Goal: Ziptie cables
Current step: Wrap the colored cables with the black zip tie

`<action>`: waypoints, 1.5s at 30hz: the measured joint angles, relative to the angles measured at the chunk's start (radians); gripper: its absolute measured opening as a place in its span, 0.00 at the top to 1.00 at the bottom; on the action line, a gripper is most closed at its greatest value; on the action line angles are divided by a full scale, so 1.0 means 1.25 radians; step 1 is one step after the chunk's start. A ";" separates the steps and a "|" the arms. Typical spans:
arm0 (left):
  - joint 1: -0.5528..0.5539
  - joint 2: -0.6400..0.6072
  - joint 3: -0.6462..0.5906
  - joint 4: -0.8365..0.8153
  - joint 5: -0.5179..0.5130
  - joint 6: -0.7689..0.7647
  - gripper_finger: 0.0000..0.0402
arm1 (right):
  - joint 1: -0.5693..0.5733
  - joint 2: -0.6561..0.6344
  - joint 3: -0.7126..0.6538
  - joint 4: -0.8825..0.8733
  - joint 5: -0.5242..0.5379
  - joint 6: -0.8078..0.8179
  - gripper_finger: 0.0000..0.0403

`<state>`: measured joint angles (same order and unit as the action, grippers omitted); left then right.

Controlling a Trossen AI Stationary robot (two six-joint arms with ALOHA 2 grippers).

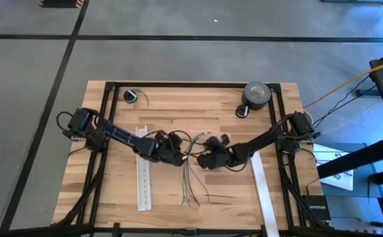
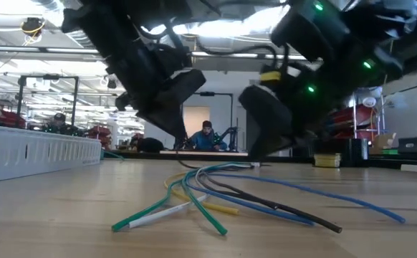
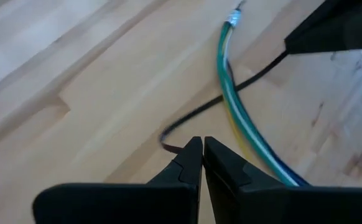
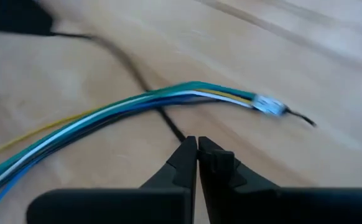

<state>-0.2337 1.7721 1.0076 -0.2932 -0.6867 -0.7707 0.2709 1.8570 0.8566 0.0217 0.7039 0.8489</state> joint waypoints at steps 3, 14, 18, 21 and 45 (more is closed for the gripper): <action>0.021 0.000 0.015 -0.004 0.038 0.029 1.00 | -0.018 -0.001 0.040 -0.046 -0.039 -0.108 1.00; 0.071 -0.062 0.085 -0.113 0.097 0.031 1.00 | -0.042 -0.057 0.058 -0.190 -0.205 -0.042 1.00; 0.096 -0.064 0.083 -0.115 0.165 -0.011 1.00 | -0.057 -0.086 0.056 -0.218 -0.312 -0.022 1.00; 0.102 -0.042 0.078 -0.102 0.183 -0.026 1.00 | -0.062 -0.090 0.056 -0.209 -0.332 -0.025 1.00; 0.035 -0.011 0.077 -0.046 0.134 0.242 1.00 | -0.011 -0.082 0.023 -0.012 -0.103 -0.169 1.00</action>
<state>-0.1902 1.7580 1.1034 -0.3508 -0.5198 -0.4677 0.2573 1.7546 0.8848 0.0063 0.5753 0.6375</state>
